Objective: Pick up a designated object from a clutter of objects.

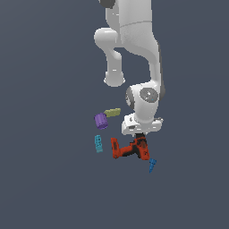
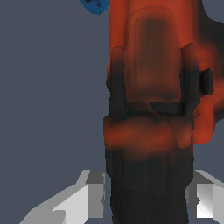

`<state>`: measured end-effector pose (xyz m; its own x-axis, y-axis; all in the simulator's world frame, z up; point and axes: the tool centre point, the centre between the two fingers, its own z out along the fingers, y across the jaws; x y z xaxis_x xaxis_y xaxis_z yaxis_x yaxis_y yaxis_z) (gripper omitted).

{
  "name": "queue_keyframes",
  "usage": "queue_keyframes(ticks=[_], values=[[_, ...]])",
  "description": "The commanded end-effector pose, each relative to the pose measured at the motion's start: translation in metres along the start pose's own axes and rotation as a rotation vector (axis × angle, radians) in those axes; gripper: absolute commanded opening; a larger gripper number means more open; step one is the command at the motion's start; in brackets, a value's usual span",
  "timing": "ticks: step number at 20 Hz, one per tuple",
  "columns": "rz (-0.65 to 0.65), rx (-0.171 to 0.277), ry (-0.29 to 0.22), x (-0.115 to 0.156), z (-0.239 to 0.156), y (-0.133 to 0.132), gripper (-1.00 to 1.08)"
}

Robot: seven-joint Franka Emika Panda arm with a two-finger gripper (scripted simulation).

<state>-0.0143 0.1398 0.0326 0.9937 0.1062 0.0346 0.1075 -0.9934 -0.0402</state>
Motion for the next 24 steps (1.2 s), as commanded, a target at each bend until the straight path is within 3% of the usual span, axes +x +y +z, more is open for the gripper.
queue_keyframes(ticks=[1, 11, 24], values=[[0.0, 0.0, 0.005, 0.0, -0.007, 0.003, -1.0], [0.0, -0.001, 0.005, -0.013, -0.057, 0.026, -1.0], [0.0, 0.002, 0.005, -0.042, -0.166, 0.076, -1.0]])
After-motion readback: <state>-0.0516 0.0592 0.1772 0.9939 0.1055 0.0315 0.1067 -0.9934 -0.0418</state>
